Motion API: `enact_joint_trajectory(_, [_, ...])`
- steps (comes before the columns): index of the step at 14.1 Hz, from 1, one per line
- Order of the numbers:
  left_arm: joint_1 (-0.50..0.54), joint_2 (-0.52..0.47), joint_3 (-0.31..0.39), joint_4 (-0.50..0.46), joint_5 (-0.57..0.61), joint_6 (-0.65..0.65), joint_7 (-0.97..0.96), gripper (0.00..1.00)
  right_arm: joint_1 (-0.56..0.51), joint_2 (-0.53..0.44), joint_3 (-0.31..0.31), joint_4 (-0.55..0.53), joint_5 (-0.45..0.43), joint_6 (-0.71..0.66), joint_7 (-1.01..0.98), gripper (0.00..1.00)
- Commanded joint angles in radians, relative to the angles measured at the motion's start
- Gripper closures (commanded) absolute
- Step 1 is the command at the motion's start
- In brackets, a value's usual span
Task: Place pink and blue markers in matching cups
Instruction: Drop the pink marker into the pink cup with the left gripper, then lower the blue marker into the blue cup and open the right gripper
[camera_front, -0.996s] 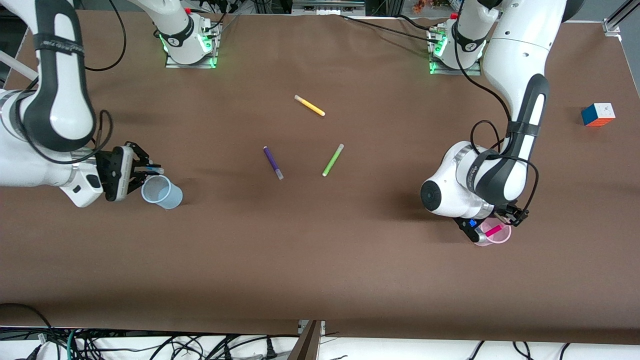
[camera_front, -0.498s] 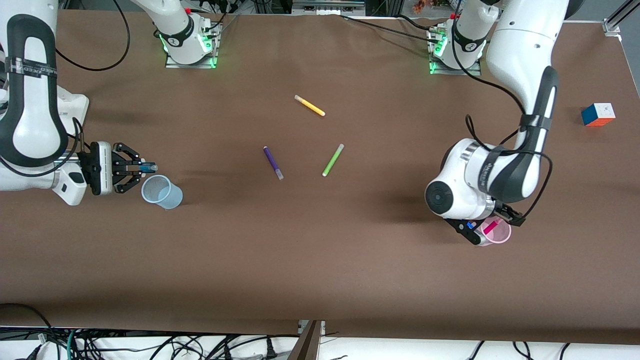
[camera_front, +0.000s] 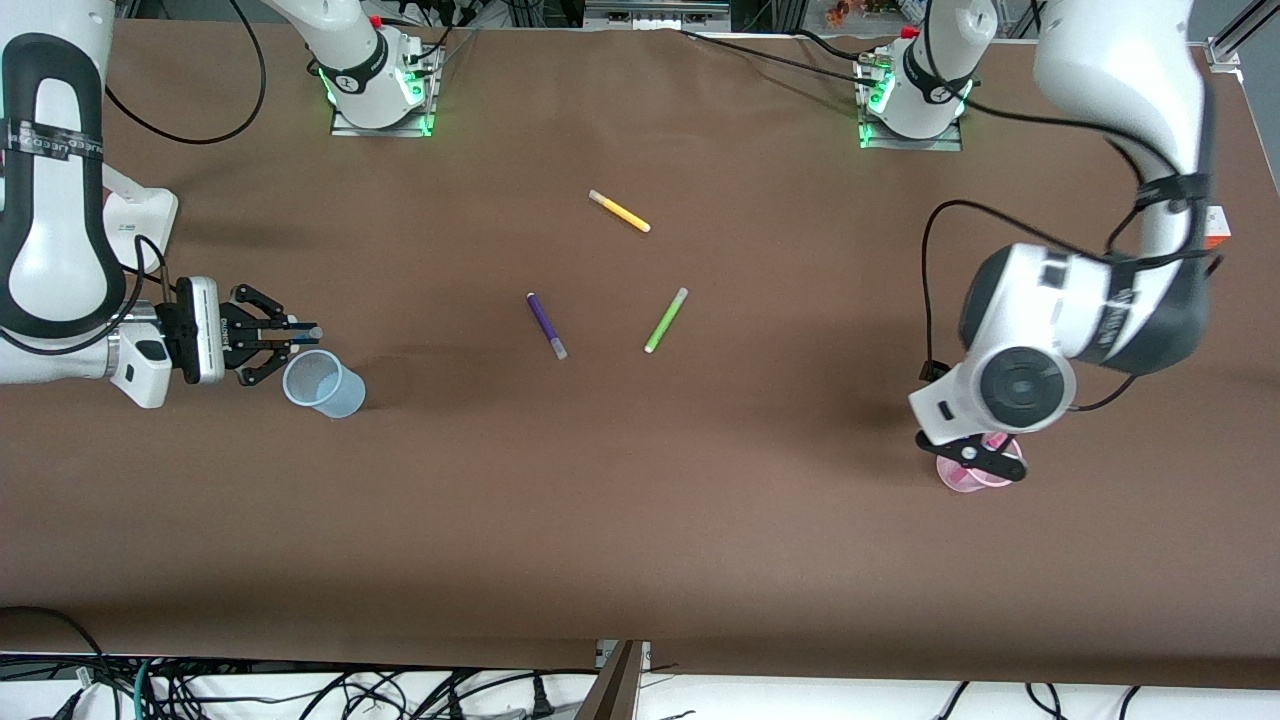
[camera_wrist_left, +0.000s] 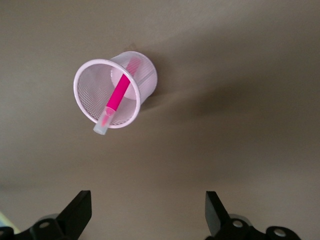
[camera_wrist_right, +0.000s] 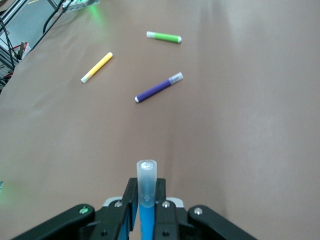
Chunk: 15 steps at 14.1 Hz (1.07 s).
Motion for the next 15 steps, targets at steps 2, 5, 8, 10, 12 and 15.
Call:
enact_joint_trajectory(2, [0.109, -0.151, -0.008, -0.007, -0.192, -0.011, -0.007, 0.0, -0.022, 0.013, 0.005, 0.0, 0.075, -0.026, -0.127, 0.93])
enact_joint_trajectory(5, [0.167, -0.253, -0.009, -0.005, -0.23, -0.016, -0.018, 0.0, -0.041, 0.033, 0.005, 0.001, 0.098, -0.04, -0.16, 0.93])
enact_joint_trajectory(8, [0.183, -0.362, 0.007, -0.063, -0.244, -0.004, -0.075, 0.0, -0.046, 0.047, 0.005, 0.001, 0.118, -0.041, -0.203, 0.93])
enact_joint_trajectory(10, [0.178, -0.463, 0.007, -0.186, -0.243, 0.001, -0.136, 0.0, -0.052, 0.056, 0.007, 0.003, 0.118, -0.04, -0.218, 0.93])
enact_joint_trajectory(12, [0.178, -0.594, 0.007, -0.37, -0.244, 0.094, -0.124, 0.0, -0.058, 0.063, 0.005, 0.004, 0.12, -0.04, -0.229, 0.93])
enact_joint_trajectory(15, [0.191, -0.616, 0.009, -0.417, -0.249, 0.125, -0.032, 0.0, -0.066, 0.073, 0.005, 0.004, 0.121, -0.038, -0.239, 0.93])
